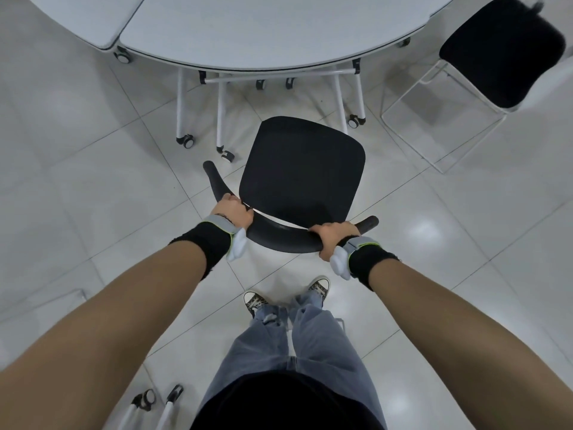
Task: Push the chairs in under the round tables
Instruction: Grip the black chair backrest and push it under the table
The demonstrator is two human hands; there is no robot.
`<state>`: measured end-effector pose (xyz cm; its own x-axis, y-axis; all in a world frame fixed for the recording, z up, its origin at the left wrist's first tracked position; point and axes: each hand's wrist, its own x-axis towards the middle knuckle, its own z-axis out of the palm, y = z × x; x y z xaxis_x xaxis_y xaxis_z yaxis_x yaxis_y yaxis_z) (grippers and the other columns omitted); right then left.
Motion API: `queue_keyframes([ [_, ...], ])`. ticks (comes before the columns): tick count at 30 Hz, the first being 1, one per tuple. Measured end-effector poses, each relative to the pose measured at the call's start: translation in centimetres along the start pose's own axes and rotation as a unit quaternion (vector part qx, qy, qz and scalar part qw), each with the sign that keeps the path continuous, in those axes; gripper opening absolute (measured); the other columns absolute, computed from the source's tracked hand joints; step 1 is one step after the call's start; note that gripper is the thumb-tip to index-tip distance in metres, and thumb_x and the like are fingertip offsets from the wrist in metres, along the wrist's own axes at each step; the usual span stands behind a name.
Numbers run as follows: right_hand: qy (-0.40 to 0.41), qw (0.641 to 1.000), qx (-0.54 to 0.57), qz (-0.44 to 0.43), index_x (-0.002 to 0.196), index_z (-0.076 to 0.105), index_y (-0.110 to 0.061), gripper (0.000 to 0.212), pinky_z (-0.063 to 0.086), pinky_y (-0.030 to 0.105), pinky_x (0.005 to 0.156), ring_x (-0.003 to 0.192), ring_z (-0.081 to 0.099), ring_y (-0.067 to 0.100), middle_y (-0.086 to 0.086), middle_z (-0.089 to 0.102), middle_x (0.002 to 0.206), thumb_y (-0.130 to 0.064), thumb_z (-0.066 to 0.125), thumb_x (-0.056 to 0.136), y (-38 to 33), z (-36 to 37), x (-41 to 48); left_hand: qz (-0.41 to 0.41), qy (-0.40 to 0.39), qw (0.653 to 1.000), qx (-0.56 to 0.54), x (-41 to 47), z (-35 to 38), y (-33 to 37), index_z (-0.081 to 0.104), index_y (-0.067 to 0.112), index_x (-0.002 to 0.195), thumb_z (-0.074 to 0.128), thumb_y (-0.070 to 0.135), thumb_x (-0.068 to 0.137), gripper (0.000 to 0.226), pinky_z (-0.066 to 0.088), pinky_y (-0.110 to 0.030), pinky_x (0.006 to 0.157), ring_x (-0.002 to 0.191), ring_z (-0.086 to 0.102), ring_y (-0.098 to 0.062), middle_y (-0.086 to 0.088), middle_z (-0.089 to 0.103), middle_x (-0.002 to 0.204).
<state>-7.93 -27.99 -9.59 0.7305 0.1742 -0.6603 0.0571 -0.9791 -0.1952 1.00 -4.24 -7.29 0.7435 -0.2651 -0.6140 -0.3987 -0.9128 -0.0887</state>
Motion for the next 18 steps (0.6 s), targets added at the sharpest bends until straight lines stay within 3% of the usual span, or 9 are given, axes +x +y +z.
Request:
queue_keyframes([
  [4, -0.027, 0.999, -0.037, -0.023, 0.129, 0.048, -0.036, 0.063, 0.044, 0.031, 0.072, 0.093, 0.064, 0.026, -0.004, 0.066, 0.11, -0.024, 0.062, 0.069, 0.2, -0.2, 0.0, 0.079, -0.016, 0.981, 0.176, -1.2, 0.2, 0.4, 0.059, 0.011, 0.123, 0.032, 0.024, 0.101, 0.038, 0.041, -0.033, 0.09, 0.108, 0.057, -0.03, -0.01, 0.065, 0.115],
  [7, -0.028, 0.997, -0.067, -0.037, 0.131, 0.047, -0.037, 0.067, 0.048, 0.034, 0.073, 0.093, 0.064, 0.028, -0.002, 0.067, 0.112, -0.021, 0.064, 0.069, 0.2, 0.1, -0.3, 0.124, -0.034, 0.963, 0.238, -2.1, 0.4, 0.2, 0.061, 0.012, 0.12, 0.04, 0.021, 0.098, 0.031, 0.047, -0.034, 0.08, 0.102, 0.063, -0.028, -0.008, 0.068, 0.11],
  [11, -0.059, 0.99, -0.124, -0.045, 0.137, 0.039, -0.042, 0.083, 0.051, 0.036, 0.078, 0.099, 0.059, 0.029, -0.001, 0.067, 0.111, -0.023, 0.075, 0.064, 1.1, 0.4, -0.1, 0.153, -0.062, 0.955, 0.247, -3.0, 0.7, 0.6, 0.064, 0.014, 0.111, 0.046, 0.023, 0.094, 0.027, 0.044, -0.033, 0.072, 0.099, 0.064, -0.028, -0.007, 0.068, 0.107],
  [15, -0.048, 0.988, -0.143, -0.034, 0.135, 0.039, -0.045, 0.082, 0.036, 0.031, 0.076, 0.102, 0.054, 0.028, -0.001, 0.066, 0.112, -0.028, 0.073, 0.062, 2.3, -0.3, -0.1, 0.132, -0.099, 0.966, 0.201, -3.2, 0.1, 1.3, 0.07, 0.02, 0.099, 0.061, 0.032, 0.082, 0.023, 0.044, -0.028, 0.064, 0.088, 0.066, -0.021, -0.002, 0.071, 0.096],
  [18, -0.043, 0.993, -0.109, 0.0, 0.13, 0.045, -0.045, 0.071, 0.032, 0.037, 0.099, 0.11, 0.053, 0.024, -0.002, 0.064, 0.117, -0.026, 0.065, 0.066, 3.3, -1.5, -0.4, 0.097, -0.112, 0.97, 0.194, -3.4, -0.4, 2.6, 0.072, 0.03, 0.097, 0.062, 0.028, 0.075, 0.024, 0.043, -0.023, 0.057, 0.069, 0.063, -0.013, 0.006, 0.068, 0.085],
])
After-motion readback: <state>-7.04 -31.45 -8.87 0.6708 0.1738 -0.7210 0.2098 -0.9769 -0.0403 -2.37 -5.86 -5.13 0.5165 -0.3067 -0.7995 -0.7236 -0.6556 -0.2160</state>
